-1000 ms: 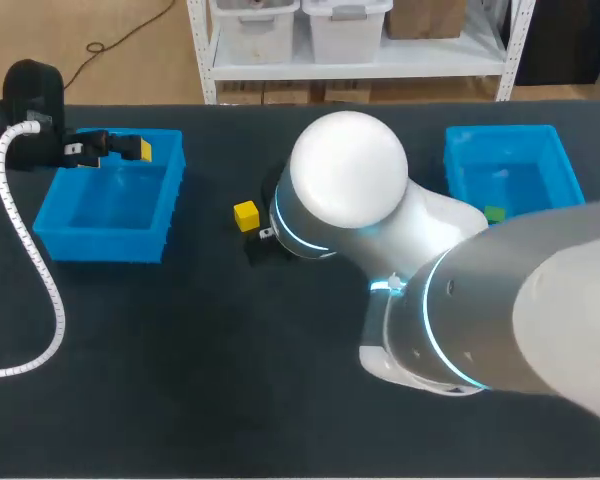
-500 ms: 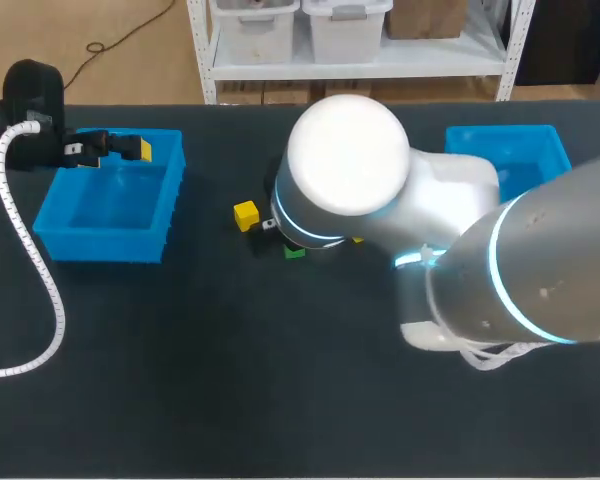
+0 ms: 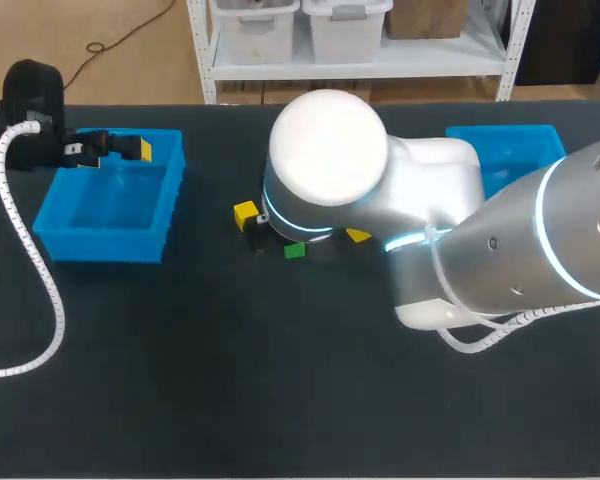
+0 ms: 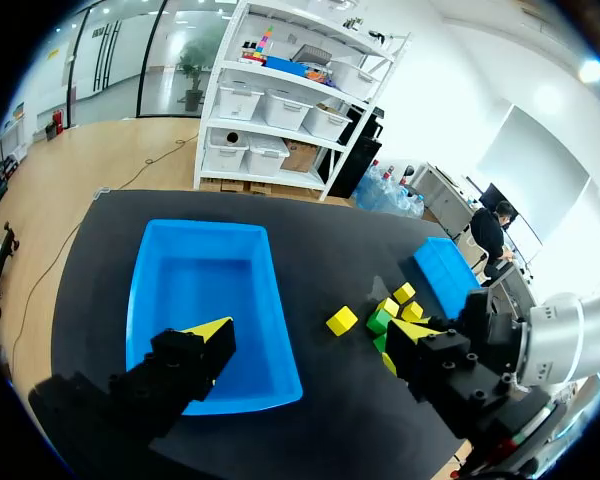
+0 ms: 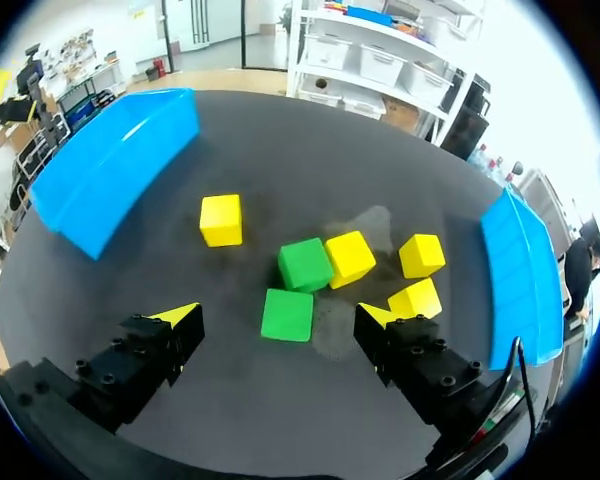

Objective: Put the green cubes in the right bin and the yellow cubes in the left bin.

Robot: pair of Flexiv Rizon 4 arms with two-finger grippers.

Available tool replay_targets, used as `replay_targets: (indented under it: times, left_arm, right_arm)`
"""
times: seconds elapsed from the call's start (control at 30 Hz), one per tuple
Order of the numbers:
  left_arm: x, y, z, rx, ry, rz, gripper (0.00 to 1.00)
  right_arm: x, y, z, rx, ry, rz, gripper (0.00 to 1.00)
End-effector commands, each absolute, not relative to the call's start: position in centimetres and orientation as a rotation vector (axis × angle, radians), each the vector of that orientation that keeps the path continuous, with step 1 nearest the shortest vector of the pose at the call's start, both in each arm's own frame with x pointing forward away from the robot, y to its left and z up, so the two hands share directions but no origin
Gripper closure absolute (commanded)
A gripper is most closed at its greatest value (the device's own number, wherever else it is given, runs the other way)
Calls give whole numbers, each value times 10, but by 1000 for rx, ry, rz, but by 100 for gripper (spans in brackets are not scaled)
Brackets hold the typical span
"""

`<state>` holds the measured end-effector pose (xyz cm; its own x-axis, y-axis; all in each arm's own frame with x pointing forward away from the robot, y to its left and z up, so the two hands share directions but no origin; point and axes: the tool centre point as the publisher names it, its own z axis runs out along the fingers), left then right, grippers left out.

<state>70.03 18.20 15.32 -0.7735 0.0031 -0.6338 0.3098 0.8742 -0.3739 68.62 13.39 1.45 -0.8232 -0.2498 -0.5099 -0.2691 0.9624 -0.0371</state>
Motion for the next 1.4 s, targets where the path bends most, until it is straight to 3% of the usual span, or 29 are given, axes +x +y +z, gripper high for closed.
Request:
replay_targets:
  times: [0.03,0.33,0.37,0.4,0.97,1.4]
  left_arm:
    - [701,182,153,226,2388,-620,0]
    - [701,182,153,226,2388,-620,0]
    - [701,182,153,226,2388,-620,0]
    - [701,182,153,226,2388,-620,0]
    - [701,182,153,226,2388,-620,0]
    - [701,182,153,226,2388,-620,0]
  right_arm:
    - [691,139,3,-343,2584,35,0]
    - [689,139,-14,-325,2610,7,0]
    - [690,138,-15,-298,2610,-5,55]
    - [691,138,-15,-292,2606,-9,100]
    - [703,126,5,-243,2562,10,100]
    - [740,7,87,-20,2439,-30,100]
